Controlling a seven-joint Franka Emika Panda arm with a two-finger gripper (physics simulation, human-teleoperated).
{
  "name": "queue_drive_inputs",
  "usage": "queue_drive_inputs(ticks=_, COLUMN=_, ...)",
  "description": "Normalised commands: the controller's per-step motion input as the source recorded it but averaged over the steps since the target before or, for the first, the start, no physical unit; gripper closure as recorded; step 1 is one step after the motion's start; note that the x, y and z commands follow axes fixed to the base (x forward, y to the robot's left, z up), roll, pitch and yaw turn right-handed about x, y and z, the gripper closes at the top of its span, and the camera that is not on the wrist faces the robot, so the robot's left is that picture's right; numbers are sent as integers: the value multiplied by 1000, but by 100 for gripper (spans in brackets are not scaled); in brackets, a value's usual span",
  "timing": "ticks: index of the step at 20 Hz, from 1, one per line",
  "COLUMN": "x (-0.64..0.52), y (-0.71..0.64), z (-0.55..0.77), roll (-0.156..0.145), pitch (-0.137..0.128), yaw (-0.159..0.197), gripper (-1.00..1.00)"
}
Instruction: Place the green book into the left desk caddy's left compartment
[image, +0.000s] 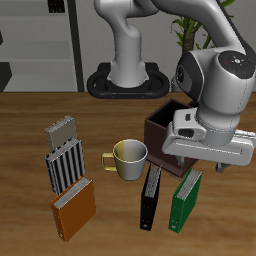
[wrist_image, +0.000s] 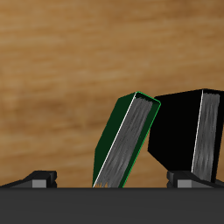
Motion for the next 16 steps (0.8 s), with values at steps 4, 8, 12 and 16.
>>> queue_drive_inputs(ticks=4, x=70, y=28, z=-316, roll=17, pitch=25, yaw=-1, gripper=-100)
queue_drive_inputs(ticks=8, x=44, y=-61, z=-302, roll=-11, pitch=15, yaw=-33, gripper=-100)
queue_drive_inputs(ticks=12, x=43, y=-48, z=-163, roll=-12, pitch=20, yaw=-17, gripper=-100)
queue_drive_inputs(ticks=16, x=61, y=-140, z=-325, roll=-11, pitch=41, yaw=-12, gripper=-100)
